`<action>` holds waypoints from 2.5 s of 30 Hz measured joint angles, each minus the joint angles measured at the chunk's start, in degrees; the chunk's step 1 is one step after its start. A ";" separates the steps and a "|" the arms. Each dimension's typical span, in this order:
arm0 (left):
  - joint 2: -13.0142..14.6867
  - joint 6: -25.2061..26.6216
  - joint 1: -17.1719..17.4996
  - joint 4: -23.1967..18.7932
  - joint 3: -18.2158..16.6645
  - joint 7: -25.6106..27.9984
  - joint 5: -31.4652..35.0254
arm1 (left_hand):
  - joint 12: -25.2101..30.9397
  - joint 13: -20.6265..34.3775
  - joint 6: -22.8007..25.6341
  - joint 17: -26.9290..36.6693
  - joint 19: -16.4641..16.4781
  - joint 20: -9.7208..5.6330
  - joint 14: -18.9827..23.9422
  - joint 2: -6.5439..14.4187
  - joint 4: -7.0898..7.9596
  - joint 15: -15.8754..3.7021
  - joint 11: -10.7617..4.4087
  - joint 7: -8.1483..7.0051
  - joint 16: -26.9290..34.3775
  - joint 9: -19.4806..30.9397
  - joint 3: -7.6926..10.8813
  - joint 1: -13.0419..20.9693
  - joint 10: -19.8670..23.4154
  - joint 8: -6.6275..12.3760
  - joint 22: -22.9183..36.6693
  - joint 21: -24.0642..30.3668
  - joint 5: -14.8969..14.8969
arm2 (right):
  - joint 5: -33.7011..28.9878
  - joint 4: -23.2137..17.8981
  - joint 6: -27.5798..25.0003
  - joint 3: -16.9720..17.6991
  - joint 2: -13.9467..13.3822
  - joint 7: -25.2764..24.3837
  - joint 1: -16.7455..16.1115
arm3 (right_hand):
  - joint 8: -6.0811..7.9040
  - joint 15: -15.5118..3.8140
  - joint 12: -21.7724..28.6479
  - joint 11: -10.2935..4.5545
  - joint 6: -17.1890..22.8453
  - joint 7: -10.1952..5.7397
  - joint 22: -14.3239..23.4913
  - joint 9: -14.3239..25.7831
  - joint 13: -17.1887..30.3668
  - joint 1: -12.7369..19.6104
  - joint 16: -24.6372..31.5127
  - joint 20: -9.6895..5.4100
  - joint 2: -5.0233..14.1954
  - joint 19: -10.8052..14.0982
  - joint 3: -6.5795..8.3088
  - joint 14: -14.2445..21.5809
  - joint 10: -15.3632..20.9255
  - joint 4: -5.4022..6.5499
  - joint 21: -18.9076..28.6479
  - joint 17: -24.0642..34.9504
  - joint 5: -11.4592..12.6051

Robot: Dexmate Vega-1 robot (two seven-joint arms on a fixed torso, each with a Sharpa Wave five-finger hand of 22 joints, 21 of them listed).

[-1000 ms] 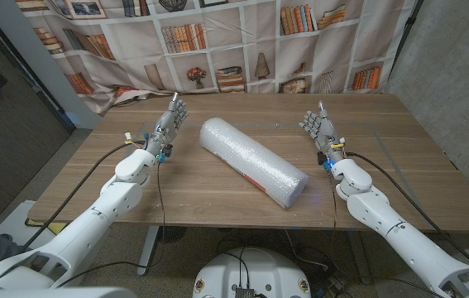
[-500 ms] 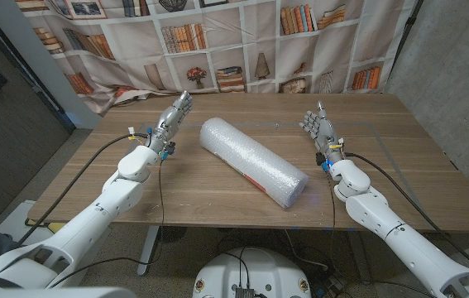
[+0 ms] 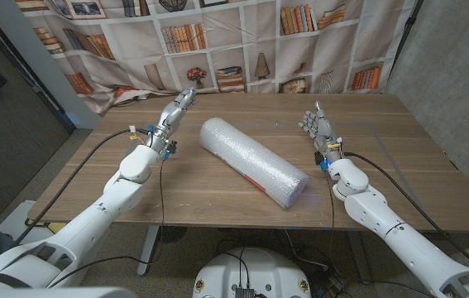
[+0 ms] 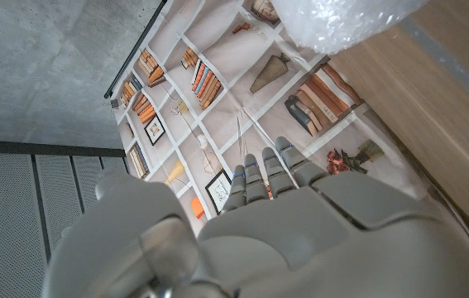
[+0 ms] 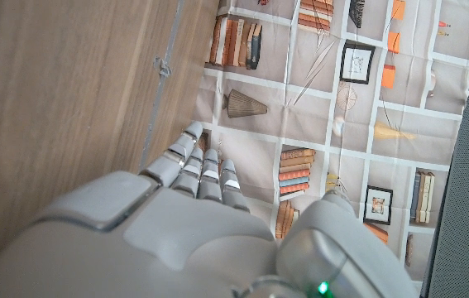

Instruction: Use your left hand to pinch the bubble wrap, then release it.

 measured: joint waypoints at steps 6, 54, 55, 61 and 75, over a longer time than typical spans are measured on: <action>0.89 -0.68 0.91 -1.93 -0.01 3.11 4.47 | 0.00 0.00 1.16 0.00 0.21 0.00 0.83 0.00 -0.24 -0.20 -0.58 -0.75 0.00 0.00 -0.24 0.00 0.58 0.00 0.00 0.00 0.00 | -0.20 -1.03 -0.50 0.01 -0.43 -0.53 -0.27 | 0.23 0.00 0.00 0.00 0.21 -0.21 0.00 0.00 0.00 0.23 0.00 0.00 0.23 0.00 -0.18 0.00 0.00 -0.32 -0.31 0.00 0.00; 12.62 6.93 3.47 -19.95 0.45 13.63 37.94 | -3.21 0.28 -0.66 0.02 -3.75 0.23 -2.30 0.94 -2.62 -0.19 -1.38 -1.42 -1.87 0.16 1.20 5.56 -1.74 -2.91 -0.02 -3.81 -0.48 | -1.24 -4.91 -3.24 -0.03 -1.13 -3.38 -1.30 | 0.23 0.20 0.22 0.08 0.51 0.08 0.29 -0.01 0.23 0.90 0.00 0.01 0.46 0.00 0.30 0.23 0.54 -0.77 -0.45 -0.01 -0.45; 13.05 7.10 3.41 -20.64 0.53 13.57 38.26 | -3.41 0.28 -1.10 0.02 -3.95 0.43 -2.50 0.75 -2.69 -0.14 -1.44 -1.39 -1.87 0.16 1.27 6.37 -2.14 -3.20 -0.02 -3.89 -0.48 | -1.24 -4.91 -3.24 -0.02 -1.13 -3.38 -1.30 | 0.23 0.19 0.22 0.08 0.51 0.08 0.29 -0.01 0.23 0.90 0.00 0.01 0.46 0.00 0.30 0.23 0.54 -0.77 -0.45 -0.01 -0.45; 14.77 8.82 3.06 -23.30 0.96 12.69 41.29 | -3.66 0.29 -2.90 0.06 -4.87 0.49 -3.64 0.83 -2.93 -0.09 -1.32 -1.46 -2.29 0.15 1.03 6.40 -3.33 -3.91 -0.02 -4.30 -0.48 | -1.24 -4.90 -3.15 0.06 -1.19 -3.35 -1.22 | 0.23 0.19 0.22 0.08 0.51 0.08 0.28 -0.01 0.23 0.90 0.00 0.01 0.46 0.00 0.05 0.23 0.54 -1.02 -0.45 -0.01 -0.45; 18.65 13.80 2.39 -29.48 1.61 9.45 49.04 | -3.84 0.28 -4.01 0.16 -5.77 0.81 -4.34 0.34 -2.99 0.00 -1.60 -1.35 -2.29 0.43 0.62 5.93 -4.37 -3.93 -0.03 -4.51 -0.48 | -0.61 -5.22 -4.10 0.20 -1.69 -2.78 -0.91 | 0.23 0.37 0.22 -0.11 0.51 0.08 0.28 -0.01 0.23 0.90 0.00 0.01 0.46 0.01 0.05 0.44 0.73 -1.02 -0.45 -0.01 -0.45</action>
